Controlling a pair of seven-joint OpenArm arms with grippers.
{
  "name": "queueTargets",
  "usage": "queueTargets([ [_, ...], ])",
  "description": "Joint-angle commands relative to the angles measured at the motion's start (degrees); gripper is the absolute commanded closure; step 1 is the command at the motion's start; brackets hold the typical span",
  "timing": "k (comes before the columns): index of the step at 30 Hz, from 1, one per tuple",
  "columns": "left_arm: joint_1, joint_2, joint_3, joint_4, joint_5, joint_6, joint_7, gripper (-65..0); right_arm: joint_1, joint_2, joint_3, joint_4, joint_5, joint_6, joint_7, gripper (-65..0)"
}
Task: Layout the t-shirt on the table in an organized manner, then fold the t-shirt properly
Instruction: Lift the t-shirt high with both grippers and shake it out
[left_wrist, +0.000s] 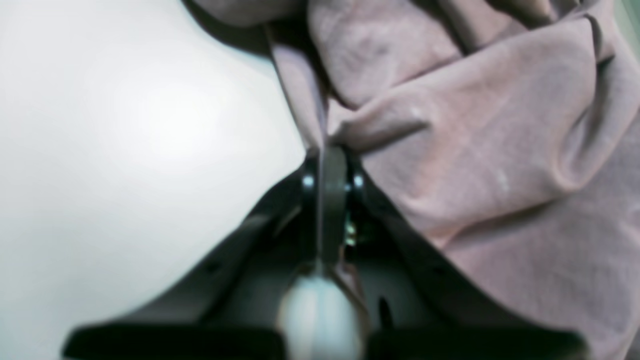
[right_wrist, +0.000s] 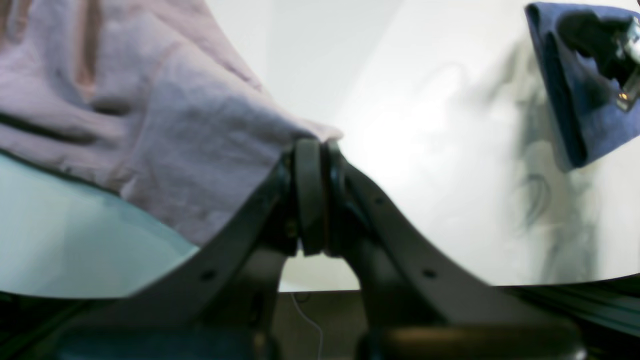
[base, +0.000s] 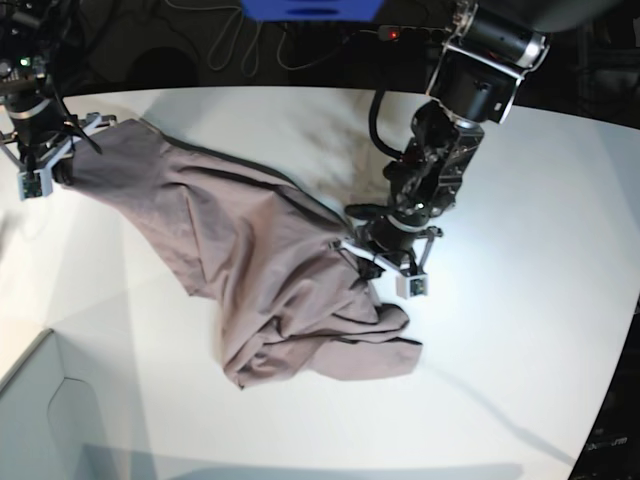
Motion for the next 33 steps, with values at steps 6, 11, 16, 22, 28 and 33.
queueTargets([
  [6,8.49,-4.48,0.2,15.74,-9.22,0.78,1.51,0.0,0.22,1.71,0.18,1.0,0.69,0.92,1.58,0.0],
  [11,14.91,-11.6,0.11,30.86,-17.66,0.78,1.33,0.0,0.3,2.94,0.18,1.17,0.69,0.92,1.67,0.0],
  [16,21.06,-16.17,-5.51,43.43,-23.55,0.78,1.33,0.0,0.3,3.65,0.18,1.53,0.77,0.92,1.75,0.0],
  [22,32.23,-15.65,-18.0,55.13,-24.34,0.78,1.42,0.0,1.1,3.38,0.26,1.53,0.77,1.1,1.75,0.0],
  [28,39.79,-15.65,-21.95,56.44,-24.16,0.51,1.42,0.0,0.92,2.94,-0.09,1.53,0.77,1.1,1.4,0.0],
  [33,44.18,-14.42,-26.52,58.2,-24.34,0.25,1.24,0.0,-0.31,1.54,0.18,3.72,1.04,1.19,1.93,0.0],
])
